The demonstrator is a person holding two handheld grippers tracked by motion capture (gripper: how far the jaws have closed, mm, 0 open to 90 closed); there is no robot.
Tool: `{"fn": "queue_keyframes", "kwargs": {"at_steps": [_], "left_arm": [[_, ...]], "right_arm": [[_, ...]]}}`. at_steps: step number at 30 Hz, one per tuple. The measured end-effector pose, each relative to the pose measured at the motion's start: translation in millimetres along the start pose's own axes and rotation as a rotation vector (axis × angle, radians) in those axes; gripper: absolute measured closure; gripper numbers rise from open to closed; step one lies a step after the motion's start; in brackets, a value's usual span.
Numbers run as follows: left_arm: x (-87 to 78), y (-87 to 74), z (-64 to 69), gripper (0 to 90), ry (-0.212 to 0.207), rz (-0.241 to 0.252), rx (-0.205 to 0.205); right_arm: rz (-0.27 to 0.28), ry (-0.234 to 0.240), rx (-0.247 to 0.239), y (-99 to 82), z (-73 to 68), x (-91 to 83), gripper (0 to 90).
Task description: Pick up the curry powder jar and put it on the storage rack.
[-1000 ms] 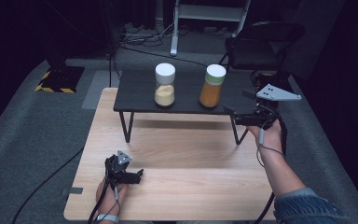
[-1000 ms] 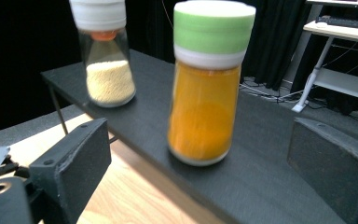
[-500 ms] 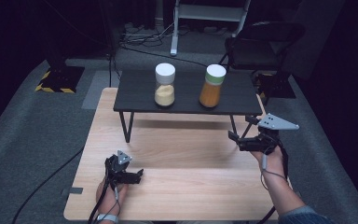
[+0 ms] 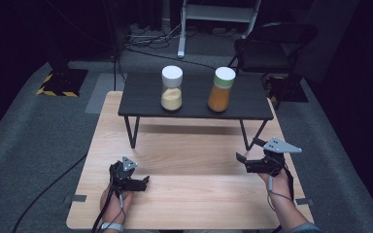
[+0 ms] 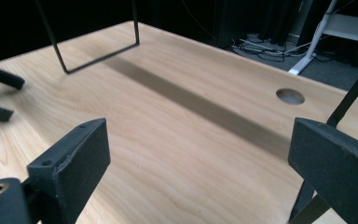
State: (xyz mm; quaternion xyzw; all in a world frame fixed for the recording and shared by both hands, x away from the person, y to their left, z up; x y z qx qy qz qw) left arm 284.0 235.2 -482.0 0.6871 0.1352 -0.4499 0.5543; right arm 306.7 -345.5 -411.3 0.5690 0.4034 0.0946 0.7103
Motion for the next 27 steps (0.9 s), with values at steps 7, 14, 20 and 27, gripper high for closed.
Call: {"fn": "queue_keyframes", "kwargs": {"at_steps": [7,14,20,27], "left_arm": [[0.0,0.0,0.0,1.8,0.000,0.000,0.000],[0.0,0.0,0.0,1.8,0.000,0.000,0.000],[0.0,0.0,0.0,1.9,0.000,0.000,0.000],[0.0,0.0,0.1,1.9,0.000,0.000,0.000]], "right_arm": [[-0.064,0.007,-0.002,-18.6,-3.1,12.2,5.5],[-0.123,0.007,0.003,-33.5,-5.0,20.6,5.5],[-0.171,0.004,0.010,-42.6,-6.7,27.3,4.4],[-0.216,-0.004,0.019,-48.4,-10.0,33.6,3.2]]}}
Point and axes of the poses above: each handheld gripper's, and its own axes: x roughly forward along the jaws, y roughly out of its top, z roughly to its right, the point moved 3 cm from there along x, roughly forward along the jaws, and after that the axes turned 4 degrees about -z, right-handed, at the moved point
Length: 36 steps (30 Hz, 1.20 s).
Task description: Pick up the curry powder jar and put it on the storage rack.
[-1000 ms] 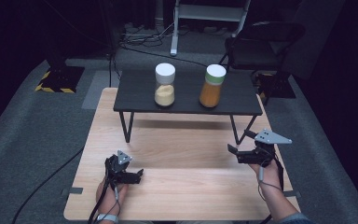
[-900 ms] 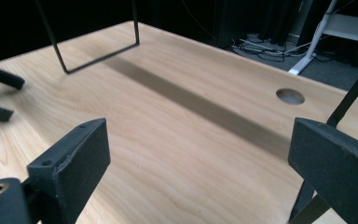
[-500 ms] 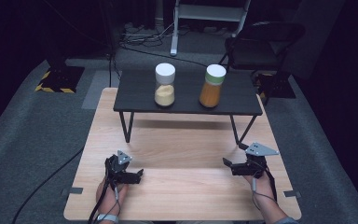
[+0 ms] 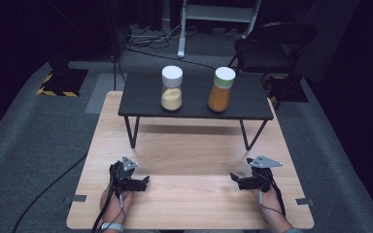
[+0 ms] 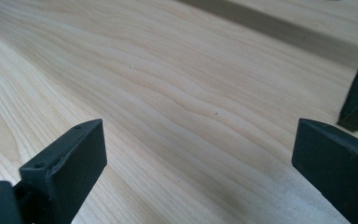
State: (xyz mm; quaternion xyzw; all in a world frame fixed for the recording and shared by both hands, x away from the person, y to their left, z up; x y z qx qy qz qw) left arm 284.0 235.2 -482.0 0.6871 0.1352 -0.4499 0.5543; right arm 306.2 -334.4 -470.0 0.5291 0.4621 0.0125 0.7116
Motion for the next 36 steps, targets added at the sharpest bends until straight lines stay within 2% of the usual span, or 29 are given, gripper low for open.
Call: {"fn": "queue_keyframes", "kwargs": {"at_steps": [12,21,24,36], "left_arm": [[0.0,0.0,0.0,1.8,0.000,0.000,0.000],[-0.1,0.0,0.0,1.8,0.000,0.000,0.001],[0.0,-0.1,0.1,1.8,0.000,0.000,0.001],[-0.1,-0.1,0.1,1.8,0.001,0.000,0.001]], "right_arm": [[-0.074,-0.005,0.007,-6.3,-2.9,11.2,2.5],[-0.138,-0.020,-0.007,-0.4,-6.6,14.5,1.6],[-0.146,-0.008,0.013,0.3,-4.9,14.9,1.3],[-0.147,-0.017,0.019,-0.3,-7.2,14.2,1.0]]}}
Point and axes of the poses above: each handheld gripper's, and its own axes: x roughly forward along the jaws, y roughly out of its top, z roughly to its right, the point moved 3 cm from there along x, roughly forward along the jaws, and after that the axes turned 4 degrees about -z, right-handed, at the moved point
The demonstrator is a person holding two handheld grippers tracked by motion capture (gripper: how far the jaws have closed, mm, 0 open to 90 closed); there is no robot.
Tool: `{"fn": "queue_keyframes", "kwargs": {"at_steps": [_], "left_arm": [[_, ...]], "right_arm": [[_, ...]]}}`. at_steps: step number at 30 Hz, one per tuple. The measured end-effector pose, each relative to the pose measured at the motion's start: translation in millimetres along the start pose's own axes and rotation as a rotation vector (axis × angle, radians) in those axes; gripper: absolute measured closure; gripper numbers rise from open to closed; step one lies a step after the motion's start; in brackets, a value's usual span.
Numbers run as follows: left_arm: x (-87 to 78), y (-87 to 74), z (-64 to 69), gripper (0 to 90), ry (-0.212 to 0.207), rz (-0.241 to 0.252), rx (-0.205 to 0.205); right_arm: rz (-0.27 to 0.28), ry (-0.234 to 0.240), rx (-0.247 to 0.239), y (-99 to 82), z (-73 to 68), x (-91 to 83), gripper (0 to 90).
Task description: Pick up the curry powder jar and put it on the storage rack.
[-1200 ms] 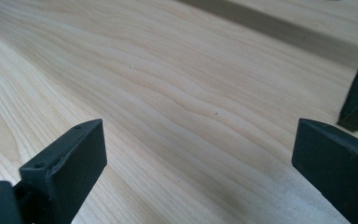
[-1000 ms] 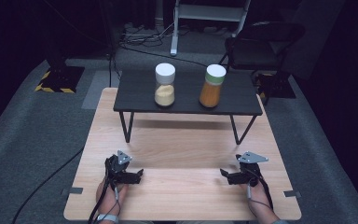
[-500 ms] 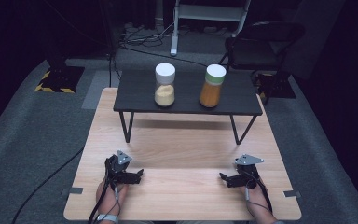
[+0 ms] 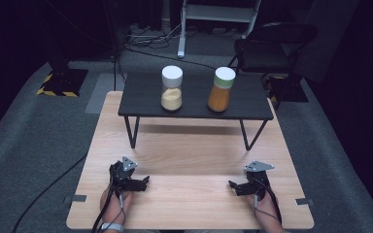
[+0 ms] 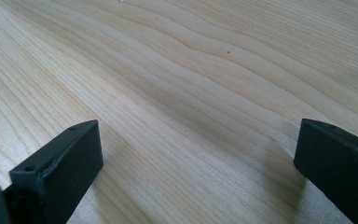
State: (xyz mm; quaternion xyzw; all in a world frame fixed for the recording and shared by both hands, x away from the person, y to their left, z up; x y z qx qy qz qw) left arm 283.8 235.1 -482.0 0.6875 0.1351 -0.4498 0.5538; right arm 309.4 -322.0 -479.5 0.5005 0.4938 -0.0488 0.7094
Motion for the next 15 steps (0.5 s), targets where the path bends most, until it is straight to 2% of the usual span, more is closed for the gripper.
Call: {"fn": "queue_keyframes", "kwargs": {"at_steps": [15], "left_arm": [[0.0,0.0,0.4,1.8,0.001,0.000,0.000]], "right_arm": [[-0.002,0.002,-0.003,0.2,0.1,0.2,0.3]]}}
Point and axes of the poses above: each handheld gripper's, and its own axes: x roughly forward along the jaws, y roughly out of its top, z roughly to its right, the point moved 3 cm from there along x, roughly forward along the jaws, and after that the axes turned 4 degrees about -z, right-handed, at the moved point
